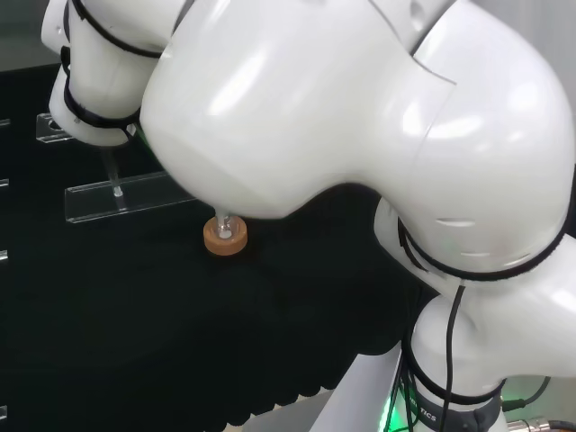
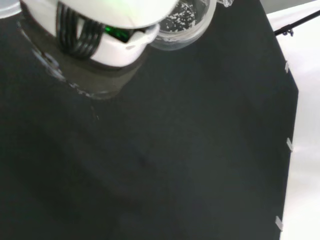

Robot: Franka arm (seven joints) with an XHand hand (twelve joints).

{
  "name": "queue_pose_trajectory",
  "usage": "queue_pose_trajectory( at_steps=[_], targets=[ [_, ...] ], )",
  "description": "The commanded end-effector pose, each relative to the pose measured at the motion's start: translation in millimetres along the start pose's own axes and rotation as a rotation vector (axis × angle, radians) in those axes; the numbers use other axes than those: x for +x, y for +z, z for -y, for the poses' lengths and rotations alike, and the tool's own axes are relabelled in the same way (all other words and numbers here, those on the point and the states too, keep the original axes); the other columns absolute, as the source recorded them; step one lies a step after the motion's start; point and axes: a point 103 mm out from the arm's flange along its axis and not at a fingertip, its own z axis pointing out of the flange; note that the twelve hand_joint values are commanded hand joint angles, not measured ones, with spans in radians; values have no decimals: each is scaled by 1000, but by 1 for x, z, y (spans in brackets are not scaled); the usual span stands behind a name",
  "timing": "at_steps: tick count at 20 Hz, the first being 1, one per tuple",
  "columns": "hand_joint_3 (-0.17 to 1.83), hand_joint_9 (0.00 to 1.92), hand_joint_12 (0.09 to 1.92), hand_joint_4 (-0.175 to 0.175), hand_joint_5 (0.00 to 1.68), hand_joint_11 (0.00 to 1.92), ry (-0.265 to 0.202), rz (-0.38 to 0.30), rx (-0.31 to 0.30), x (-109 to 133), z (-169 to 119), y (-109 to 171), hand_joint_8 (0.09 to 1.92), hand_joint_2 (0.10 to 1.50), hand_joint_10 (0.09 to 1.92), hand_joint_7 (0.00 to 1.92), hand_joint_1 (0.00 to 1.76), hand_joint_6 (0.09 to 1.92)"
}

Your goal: Pour all the NaCl from the weighing funnel into the round-bottom flask.

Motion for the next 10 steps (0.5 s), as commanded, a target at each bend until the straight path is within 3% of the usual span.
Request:
queue_pose_trajectory(
  at_steps=[1,10],
  targets=[
    [650,915,1093,175,1280,751,4,54,9,3,-1,-4,634,656,361,556,1118,660],
    [649,909,1095,175,1279,746,11,152,1,4,0,-11,633,657,358,551,1118,661]
  ],
)
